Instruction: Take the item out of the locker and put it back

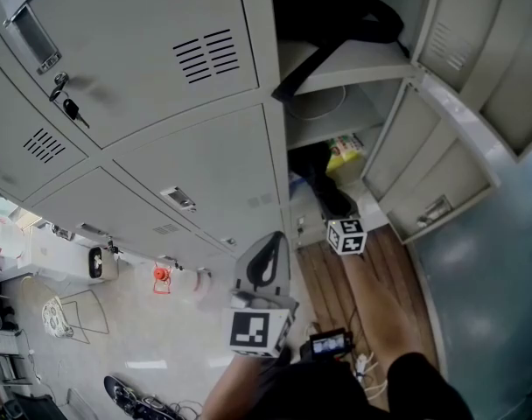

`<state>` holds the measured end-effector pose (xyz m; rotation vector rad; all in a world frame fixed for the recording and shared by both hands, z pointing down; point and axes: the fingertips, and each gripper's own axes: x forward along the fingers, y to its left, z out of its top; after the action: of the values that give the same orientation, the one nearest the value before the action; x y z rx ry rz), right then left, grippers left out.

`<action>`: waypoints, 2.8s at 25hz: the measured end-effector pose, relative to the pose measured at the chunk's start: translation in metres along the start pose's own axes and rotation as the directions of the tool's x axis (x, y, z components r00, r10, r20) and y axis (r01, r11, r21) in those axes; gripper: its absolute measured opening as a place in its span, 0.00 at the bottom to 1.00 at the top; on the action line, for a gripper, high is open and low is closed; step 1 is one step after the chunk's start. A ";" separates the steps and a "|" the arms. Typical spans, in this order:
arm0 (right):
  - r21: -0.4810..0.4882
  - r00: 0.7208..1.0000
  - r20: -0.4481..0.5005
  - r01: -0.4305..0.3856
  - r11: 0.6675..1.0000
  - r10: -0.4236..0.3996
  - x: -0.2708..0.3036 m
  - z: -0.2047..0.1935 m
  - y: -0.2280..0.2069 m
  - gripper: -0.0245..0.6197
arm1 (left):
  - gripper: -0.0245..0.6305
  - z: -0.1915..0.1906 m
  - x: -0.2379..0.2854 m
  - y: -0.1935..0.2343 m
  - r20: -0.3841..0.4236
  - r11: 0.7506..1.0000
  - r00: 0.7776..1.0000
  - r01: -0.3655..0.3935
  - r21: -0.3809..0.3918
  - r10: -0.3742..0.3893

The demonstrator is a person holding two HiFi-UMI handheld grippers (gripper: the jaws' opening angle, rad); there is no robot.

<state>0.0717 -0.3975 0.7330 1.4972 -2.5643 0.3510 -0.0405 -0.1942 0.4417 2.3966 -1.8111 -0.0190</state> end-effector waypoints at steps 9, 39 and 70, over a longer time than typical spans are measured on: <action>-0.369 0.997 -0.013 0.069 0.927 -0.080 0.003 0.040 0.022 0.31 | 0.03 -0.001 0.003 0.004 -0.001 1.000 1.000 -0.008 -0.005 0.008; -0.444 0.978 -0.209 -0.119 0.888 0.026 0.042 0.048 -0.033 0.36 | 0.03 -0.016 -0.009 0.009 -0.032 0.999 0.999 -0.032 -0.005 0.031; -0.374 0.988 -0.140 -0.111 0.921 0.062 0.002 0.018 -0.015 0.40 | 0.03 -0.022 -0.021 0.006 -0.039 1.000 0.999 -0.025 -0.010 0.025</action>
<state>0.0833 -0.4116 0.7177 1.1858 -2.4247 -0.0461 -0.0498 -0.1734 0.4629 2.3509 -1.8191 0.0203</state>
